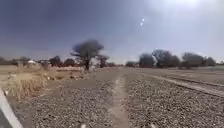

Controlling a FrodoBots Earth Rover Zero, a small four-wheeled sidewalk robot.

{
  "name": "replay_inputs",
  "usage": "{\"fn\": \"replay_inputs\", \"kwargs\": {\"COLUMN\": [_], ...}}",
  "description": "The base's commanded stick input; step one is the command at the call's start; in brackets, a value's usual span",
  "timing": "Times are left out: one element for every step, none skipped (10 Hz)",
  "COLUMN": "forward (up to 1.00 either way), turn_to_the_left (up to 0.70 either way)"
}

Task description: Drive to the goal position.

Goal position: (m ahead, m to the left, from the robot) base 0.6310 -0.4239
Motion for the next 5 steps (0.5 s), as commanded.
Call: {"fn": "replay_inputs", "kwargs": {"forward": [0.70, 0.70, 0.70, 0.70, 0.70], "turn_to_the_left": [0.00, 0.00, -0.35, -0.35, -0.35]}}
